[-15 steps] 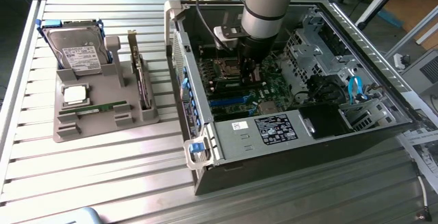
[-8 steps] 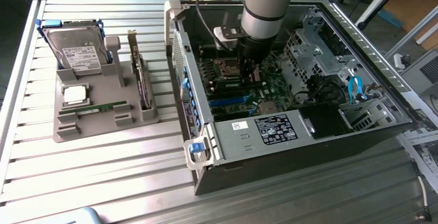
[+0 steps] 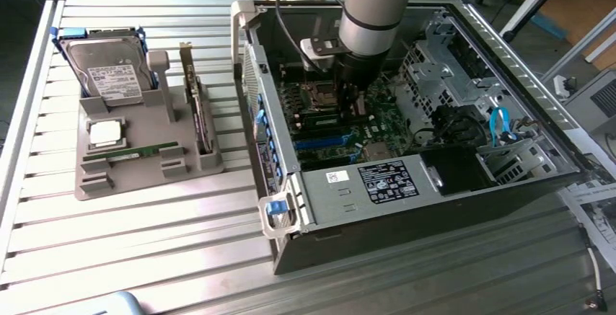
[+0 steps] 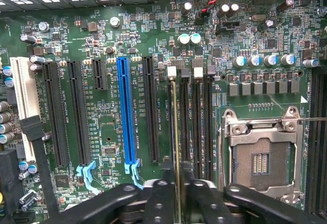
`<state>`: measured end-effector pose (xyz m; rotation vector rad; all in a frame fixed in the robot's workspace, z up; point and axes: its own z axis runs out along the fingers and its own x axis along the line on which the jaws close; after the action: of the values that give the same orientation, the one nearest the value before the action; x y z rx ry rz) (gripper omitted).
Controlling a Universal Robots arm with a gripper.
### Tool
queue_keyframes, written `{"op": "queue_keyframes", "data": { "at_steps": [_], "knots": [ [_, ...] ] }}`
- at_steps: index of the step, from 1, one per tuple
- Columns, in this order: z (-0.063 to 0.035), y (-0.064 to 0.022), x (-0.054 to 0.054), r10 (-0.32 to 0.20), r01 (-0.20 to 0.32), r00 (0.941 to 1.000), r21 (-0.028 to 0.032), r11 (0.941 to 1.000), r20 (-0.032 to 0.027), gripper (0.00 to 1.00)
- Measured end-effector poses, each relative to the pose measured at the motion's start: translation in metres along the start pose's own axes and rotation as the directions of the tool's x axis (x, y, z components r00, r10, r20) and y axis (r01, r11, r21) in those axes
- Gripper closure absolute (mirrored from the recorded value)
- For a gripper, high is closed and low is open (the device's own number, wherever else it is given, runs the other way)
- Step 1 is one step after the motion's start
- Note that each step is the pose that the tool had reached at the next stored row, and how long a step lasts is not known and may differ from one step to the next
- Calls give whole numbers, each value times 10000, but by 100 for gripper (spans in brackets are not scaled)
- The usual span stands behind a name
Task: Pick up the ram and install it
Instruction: 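Insert the ram into the slot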
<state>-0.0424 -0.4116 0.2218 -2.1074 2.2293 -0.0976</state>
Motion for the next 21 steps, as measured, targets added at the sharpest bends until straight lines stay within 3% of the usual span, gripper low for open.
{"op": "queue_keyframes", "data": {
  "at_steps": [3,8,21],
  "knots": [
    [0,0,0,0,0,10000,0,10000,0,66],
    [-10,-2,0,-3,3,10000,0,10000,-24,66],
    [-101,-10,-3,-1,1,10000,1,10000,-23,66]
  ]
}}
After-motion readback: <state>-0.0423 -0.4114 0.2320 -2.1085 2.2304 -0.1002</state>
